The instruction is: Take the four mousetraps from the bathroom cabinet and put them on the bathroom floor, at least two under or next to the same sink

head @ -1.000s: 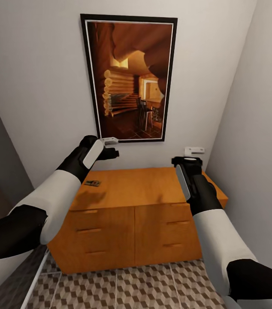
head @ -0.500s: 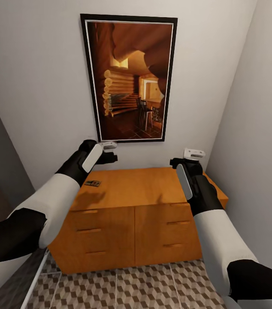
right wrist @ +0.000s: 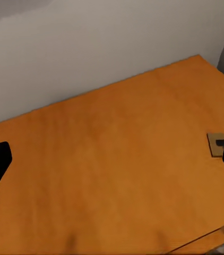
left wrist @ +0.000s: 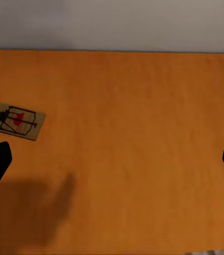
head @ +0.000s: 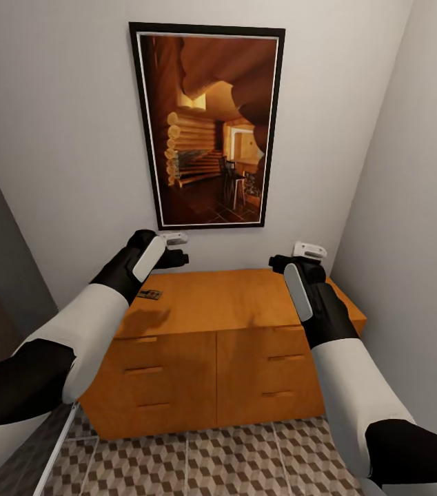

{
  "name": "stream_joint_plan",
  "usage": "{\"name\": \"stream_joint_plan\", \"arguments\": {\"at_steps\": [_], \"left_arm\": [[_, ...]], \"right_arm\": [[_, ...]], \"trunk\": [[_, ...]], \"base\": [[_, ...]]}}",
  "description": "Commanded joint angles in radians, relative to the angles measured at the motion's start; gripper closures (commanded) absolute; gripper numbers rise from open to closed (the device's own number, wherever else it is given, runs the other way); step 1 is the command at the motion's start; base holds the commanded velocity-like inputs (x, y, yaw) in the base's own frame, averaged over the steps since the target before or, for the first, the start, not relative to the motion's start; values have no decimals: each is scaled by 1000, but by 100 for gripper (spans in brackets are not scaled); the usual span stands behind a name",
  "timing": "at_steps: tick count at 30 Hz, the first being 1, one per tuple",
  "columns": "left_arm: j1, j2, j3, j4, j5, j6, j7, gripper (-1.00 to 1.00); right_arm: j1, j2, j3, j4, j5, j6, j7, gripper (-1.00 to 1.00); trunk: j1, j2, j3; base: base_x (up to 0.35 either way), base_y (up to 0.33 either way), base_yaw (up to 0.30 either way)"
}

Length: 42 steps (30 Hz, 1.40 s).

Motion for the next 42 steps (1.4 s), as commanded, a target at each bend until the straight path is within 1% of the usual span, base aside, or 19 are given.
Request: {"name": "stream_joint_plan", "arguments": {"at_steps": [1, 4, 5, 6, 7, 10, 15, 23, 30, 35, 42], "left_arm": [[0, 1, -4, -1, 11, 2, 9, -100], [4, 0, -4, -1, 11, 2, 9, -100], [6, 0, -4, -1, 11, 2, 9, -100], [6, 0, -4, -1, 11, 2, 9, -100], [8, 0, -4, 0, 13, 2, 6, -100], [9, 0, -4, 0, 15, 2, 5, -100], [10, -2, -5, 0, 15, 2, 4, -100], [13, -3, -5, 1, 15, 3, 5, -100], [19, -4, -5, -1, 15, 3, 6, -100], [23, -5, -5, 0, 17, 6, 6, -100], [24, -8, -5, -1, 17, 6, 6, -100]], "right_arm": [[-1, 0, 2, 0, -14, -2, -22, -100], [0, 2, 2, 1, -20, -20, -66, -100], [0, 2, 2, 2, -22, -36, -98, -100], [1, 3, 2, 2, -23, -48, -117, -100], [2, 3, 1, 3, -27, -94, -188, -100], [2, 3, 1, 4, -29, -106, -213, -100], [3, 4, 2, 5, -29, -109, -228, -100], [3, -2, 2, 3, -30, -91, -234, -100], [2, -5, 2, 0, -29, -40, -232, -100], [2, -7, 6, 0, -27, 26, -224, -100], [2, -8, 3, -3, -27, 85, -221, -100]], "trunk": [[0, -1, -1], [0, -1, -1], [0, -1, -1], [0, -1, -1], [0, -1, -1], [0, -1, -1], [0, -1, -1], [0, -1, -1], [0, -1, -1], [0, -1, -1], [0, -1, -1]], "base": [[0, 0, 0], [0, 0, 0], [7, 0, 0], [27, 0, 0], [233, 0, 0], [271, 0, 0], [199, 0, 0], [41, 0, 0], [6, 0, 0], [1, 0, 0], [0, 0, 0]]}}
